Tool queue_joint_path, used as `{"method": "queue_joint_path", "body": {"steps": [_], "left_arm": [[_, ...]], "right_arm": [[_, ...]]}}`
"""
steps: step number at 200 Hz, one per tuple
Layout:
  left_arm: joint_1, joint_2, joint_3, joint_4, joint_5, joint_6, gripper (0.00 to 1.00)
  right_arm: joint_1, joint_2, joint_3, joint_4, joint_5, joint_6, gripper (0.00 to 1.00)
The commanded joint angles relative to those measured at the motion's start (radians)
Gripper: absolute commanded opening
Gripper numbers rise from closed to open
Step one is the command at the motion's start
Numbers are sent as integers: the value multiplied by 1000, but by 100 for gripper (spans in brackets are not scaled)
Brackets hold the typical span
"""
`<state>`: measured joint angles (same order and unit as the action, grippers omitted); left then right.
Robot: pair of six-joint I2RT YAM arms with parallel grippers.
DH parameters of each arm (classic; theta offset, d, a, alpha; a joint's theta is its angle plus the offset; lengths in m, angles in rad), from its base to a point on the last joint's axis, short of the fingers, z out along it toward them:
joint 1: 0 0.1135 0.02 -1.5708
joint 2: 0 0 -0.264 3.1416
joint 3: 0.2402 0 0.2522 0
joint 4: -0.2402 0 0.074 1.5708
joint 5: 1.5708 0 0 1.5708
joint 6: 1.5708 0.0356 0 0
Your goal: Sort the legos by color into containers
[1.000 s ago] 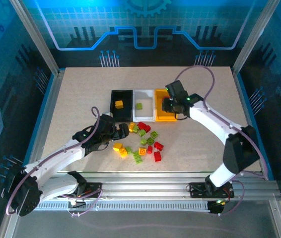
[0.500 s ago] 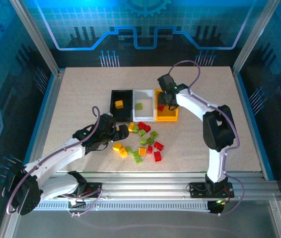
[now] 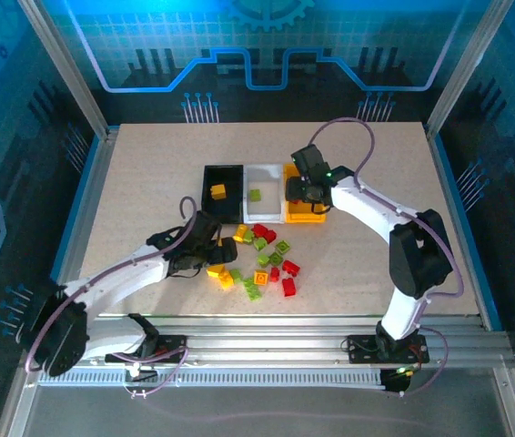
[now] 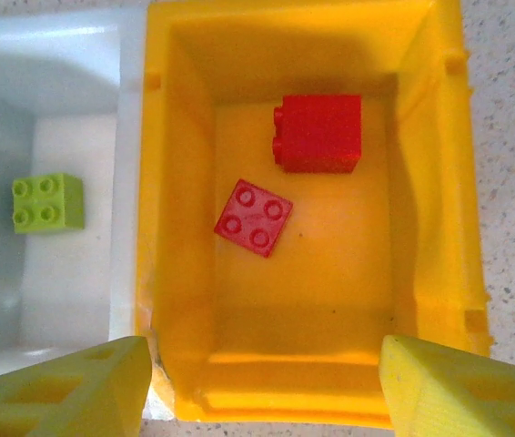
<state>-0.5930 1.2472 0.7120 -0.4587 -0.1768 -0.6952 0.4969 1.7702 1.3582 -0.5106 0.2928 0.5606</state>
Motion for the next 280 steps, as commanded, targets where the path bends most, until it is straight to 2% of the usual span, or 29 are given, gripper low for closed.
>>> {"method": "queue_joint_path", "body": {"steps": [1,41,66,106,143,191,225,245,260,280], "left_arm": [[-5,56,21,117,-46,63,92],[1,193,80,164,-176,128,81],[18,257,87,202,-182,133,77],[27,350,101,241,-188,141,63],[41,392,82,263,-184,135,47],[41,340,68,238,-178,125,30],[37,118,53,139,-156,88,27],[44,16,106,86,-162,89,27],[68,28,178,75,-168,105,28],[119,126,279,92,-173,116,27]], "right_arm": [[6,-40,-27,32,-14,22,67],[0,-65,-55,37,-12,16,67],[-13,-88,-78,52,-22,21,67],[-21,-109,-94,58,-26,25,67],[-26,-132,-99,60,-31,27,67],[-31,-139,-102,55,-30,28,67],[-35,-161,-125,62,-35,36,67],[-35,-173,-143,69,-41,45,67],[-35,-176,-156,74,-51,54,67],[-35,-176,-168,71,-61,62,67]]}}
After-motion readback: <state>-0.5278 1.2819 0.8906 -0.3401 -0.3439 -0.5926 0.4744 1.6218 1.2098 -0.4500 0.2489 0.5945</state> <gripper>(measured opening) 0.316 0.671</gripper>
